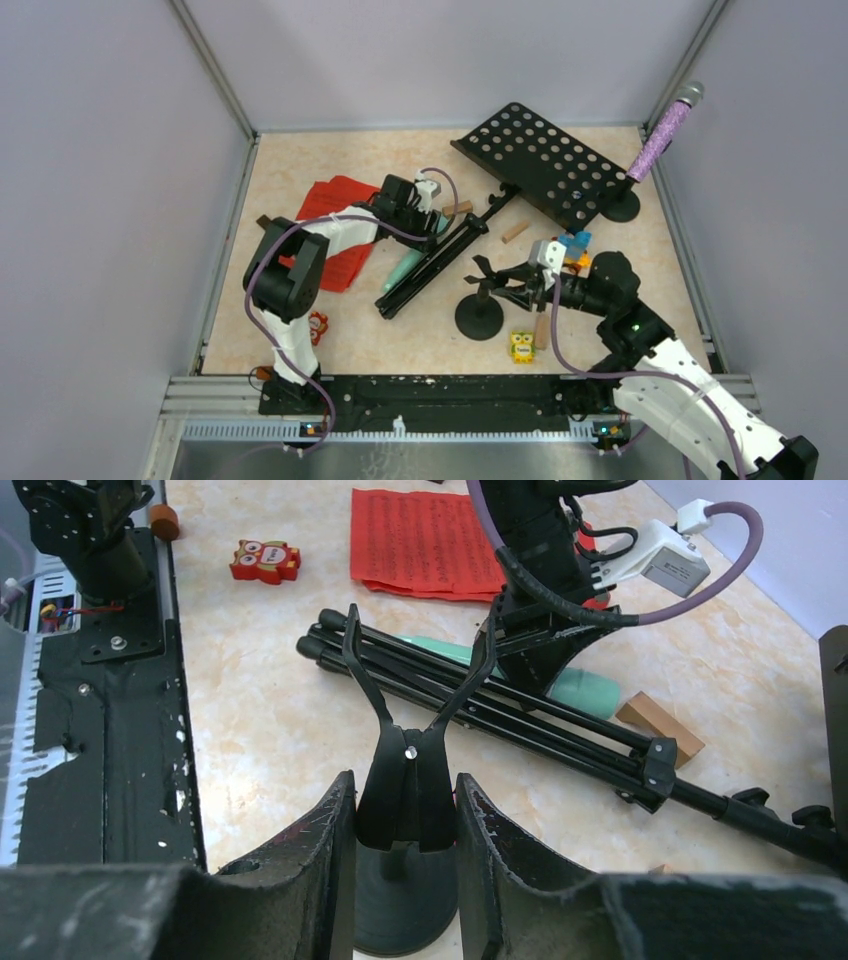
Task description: Pack up the instrument practice props
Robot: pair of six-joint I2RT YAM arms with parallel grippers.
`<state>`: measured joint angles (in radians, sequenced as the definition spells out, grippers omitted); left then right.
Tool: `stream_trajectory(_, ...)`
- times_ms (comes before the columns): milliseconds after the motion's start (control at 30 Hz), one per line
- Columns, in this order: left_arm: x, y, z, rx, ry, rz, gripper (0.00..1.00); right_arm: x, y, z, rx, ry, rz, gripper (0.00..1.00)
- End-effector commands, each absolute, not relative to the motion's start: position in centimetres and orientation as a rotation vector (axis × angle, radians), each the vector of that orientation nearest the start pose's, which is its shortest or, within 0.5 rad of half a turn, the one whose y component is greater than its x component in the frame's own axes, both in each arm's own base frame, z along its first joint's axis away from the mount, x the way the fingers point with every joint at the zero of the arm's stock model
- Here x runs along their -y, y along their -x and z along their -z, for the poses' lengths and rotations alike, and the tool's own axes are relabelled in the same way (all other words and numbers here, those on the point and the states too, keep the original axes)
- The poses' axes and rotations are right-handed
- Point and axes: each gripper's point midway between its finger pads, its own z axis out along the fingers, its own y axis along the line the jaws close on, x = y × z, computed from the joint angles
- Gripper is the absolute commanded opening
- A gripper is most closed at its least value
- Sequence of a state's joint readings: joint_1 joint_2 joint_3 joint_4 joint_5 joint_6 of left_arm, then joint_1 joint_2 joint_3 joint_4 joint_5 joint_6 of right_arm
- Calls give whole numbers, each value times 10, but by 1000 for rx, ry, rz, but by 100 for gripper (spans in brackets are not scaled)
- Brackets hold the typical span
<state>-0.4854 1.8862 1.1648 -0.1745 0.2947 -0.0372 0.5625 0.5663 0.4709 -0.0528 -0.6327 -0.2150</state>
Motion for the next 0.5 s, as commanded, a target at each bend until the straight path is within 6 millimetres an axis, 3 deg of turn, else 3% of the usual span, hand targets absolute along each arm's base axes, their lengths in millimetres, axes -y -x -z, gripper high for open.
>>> stream_trajectory(0,257,-361,-44,-2421,-666,624,72,-217,-175,-247,-1313,999,-766,0)
stream_trajectory(167,259,-363,-83,-2341,-647,641,79,-214,-177,-266,-1292,930,-760,0)
stream_trajectory(333,256,-370,-138,-2211,-617,621,97,-207,-191,-299,-1311,803,-735,0)
stream_trajectory(467,246,-366,-178,-2132,-581,590,99,-207,-198,-328,-1278,776,-717,0)
